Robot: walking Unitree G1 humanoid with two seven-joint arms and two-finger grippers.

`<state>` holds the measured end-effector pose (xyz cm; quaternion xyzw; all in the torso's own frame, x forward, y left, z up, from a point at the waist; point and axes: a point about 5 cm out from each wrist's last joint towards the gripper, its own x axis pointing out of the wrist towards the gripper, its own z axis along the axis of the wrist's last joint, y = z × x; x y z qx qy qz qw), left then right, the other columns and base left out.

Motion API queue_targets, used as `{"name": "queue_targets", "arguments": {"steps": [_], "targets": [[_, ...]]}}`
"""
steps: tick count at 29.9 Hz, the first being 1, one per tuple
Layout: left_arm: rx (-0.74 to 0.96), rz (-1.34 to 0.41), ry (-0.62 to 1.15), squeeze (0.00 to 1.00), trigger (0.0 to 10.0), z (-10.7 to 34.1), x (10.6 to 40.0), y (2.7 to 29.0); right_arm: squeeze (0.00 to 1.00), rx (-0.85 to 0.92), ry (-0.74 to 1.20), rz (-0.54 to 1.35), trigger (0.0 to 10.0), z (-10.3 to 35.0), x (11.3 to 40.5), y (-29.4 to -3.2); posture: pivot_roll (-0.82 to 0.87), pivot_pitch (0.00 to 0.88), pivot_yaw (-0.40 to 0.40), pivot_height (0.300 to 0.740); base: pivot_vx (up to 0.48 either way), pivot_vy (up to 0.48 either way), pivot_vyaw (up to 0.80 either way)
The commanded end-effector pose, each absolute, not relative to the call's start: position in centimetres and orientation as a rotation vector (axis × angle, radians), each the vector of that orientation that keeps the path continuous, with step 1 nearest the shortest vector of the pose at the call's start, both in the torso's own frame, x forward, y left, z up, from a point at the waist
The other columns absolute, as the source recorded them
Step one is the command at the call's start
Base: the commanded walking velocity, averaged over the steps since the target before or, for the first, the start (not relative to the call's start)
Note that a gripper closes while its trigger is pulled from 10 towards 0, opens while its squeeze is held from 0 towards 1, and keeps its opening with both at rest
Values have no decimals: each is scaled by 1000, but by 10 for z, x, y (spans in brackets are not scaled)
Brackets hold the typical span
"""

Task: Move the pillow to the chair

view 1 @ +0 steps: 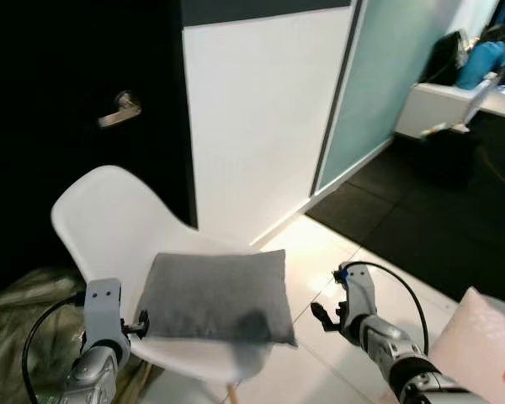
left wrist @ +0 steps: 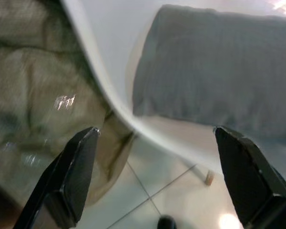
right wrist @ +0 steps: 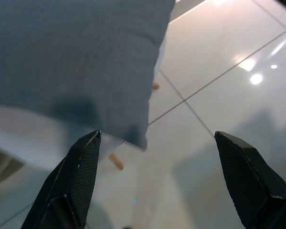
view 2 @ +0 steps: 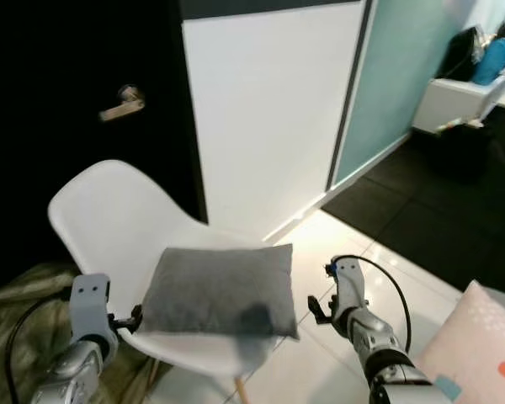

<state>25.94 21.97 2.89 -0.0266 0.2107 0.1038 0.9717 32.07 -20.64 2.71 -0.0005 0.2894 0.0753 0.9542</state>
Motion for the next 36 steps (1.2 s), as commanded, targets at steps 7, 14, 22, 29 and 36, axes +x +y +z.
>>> {"name": "queue_targets", "arguments": {"steps": [7, 14, 22, 29, 36], "targets": [[-58, 176, 405, 0, 10000, 32, 261, 212, 0, -27, 583, 164, 10000, 30, 323, -207, -122, 0, -39, 734, -341, 0, 0], [-80, 116, 398, 0, 10000, 33, 262, 206, 0, -26, 573, 181, 10000, 31, 325, -202, -128, 0, -32, 734, 0, 0, 0], [-70, 54, 348, 0, 10000, 48, 269, 195, 0, -23, 566, 165, 10000, 32, 325, -206, -125, 0, -30, 734, 0, -300, 0], [-84, -14, 252, 0, 10000, 75, 280, 181, 0, -19, 552, 171, 10000, 36, 328, -205, -124, 0, -36, 734, 0, -40, 0], [13, -125, 140, 0, 10000, 108, 290, 156, 0, -23, 543, 185, 10000, 39, 331, -203, -127, 0, -39, 734, 0, 0, 0]]}}
